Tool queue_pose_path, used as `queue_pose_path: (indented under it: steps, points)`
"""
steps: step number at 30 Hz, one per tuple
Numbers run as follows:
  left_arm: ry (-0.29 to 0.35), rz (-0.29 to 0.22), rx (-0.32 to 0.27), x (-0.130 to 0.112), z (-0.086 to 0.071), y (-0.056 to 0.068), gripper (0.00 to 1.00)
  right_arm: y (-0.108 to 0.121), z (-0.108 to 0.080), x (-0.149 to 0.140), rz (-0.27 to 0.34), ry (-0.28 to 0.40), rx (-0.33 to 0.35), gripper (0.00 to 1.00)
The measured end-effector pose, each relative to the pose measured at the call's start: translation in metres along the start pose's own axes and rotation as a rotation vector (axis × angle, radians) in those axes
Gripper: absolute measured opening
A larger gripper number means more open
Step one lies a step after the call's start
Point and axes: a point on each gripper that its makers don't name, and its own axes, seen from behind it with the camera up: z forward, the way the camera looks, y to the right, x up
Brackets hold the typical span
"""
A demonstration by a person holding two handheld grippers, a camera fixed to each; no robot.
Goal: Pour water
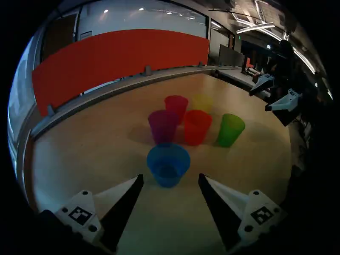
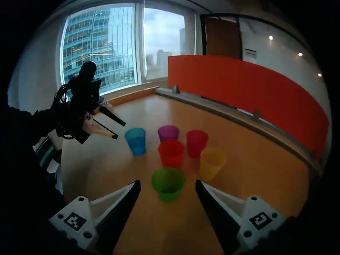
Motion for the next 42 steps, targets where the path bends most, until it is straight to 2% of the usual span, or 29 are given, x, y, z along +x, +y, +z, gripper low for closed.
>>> queue_pose_path:
  steps: [10, 22, 33, 42]
  points:
    - [-0.048, 0.002, -0.012, -0.007, 0.023, -0.003, 0.96, 0.003, 0.010, -0.006, 0.006, -0.019, 0.007, 1.00]
    - [-0.072, -0.009, -0.031, -0.005, 0.048, -0.002, 0.96, 0.008, 0.014, -0.011, 0.012, -0.032, 0.004, 1.00]
    - [-0.062, -0.021, -0.052, 0.006, 0.063, 0.001, 0.96, 0.012, 0.017, -0.013, 0.013, -0.038, 0.003, 1.00]
    - [-0.071, 0.001, -0.047, 0.005, 0.068, 0.001, 0.96, 0.015, 0.019, -0.015, 0.017, -0.045, 0.002, 1.00]
